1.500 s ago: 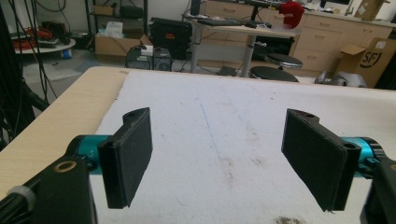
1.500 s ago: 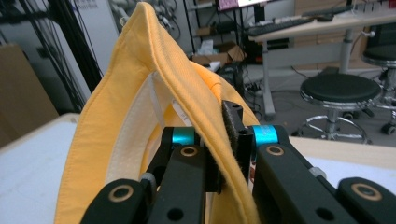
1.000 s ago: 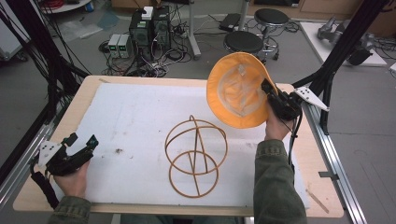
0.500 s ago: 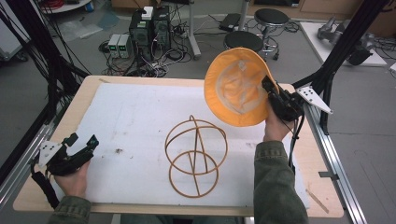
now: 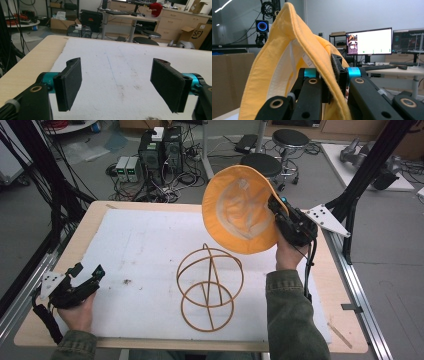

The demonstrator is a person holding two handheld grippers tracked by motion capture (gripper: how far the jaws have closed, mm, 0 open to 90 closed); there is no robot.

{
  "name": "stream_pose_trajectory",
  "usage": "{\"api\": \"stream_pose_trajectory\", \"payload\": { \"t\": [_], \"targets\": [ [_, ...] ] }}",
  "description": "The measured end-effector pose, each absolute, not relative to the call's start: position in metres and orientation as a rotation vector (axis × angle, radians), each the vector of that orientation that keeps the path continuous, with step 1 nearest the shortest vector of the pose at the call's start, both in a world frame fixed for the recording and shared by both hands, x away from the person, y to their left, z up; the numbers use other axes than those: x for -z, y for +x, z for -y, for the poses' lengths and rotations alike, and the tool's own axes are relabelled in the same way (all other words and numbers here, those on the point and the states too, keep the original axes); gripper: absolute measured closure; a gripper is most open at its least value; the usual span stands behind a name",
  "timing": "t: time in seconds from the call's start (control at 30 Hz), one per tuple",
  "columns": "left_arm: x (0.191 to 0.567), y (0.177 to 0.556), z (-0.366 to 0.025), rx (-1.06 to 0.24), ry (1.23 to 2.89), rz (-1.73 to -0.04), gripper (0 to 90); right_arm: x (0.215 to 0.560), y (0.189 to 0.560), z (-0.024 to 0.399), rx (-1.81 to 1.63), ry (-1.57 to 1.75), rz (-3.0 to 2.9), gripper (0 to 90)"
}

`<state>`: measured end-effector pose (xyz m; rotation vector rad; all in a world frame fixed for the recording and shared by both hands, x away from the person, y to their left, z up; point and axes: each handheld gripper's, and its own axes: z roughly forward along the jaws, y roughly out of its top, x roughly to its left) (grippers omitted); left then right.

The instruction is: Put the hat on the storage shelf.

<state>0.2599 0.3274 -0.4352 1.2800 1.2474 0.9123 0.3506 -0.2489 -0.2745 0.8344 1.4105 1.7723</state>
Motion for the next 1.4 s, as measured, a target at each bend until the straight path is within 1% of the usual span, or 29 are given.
{"api": "stream_pose_trajectory", "payload": {
  "t": [0.73, 1.4],
  "targets": [
    [0.435, 0.26, -0.326, -0.908, 1.282, -1.247, 25.6, 0.255, 0.312, 0.215, -1.764, 0.609, -1.489, 86.2],
    [0.436, 0.262, -0.327, -0.901, 1.279, -1.251, 25.6, 0.259, 0.278, 0.195, -1.84, 0.536, -1.634, 84.9]
  ]
}}
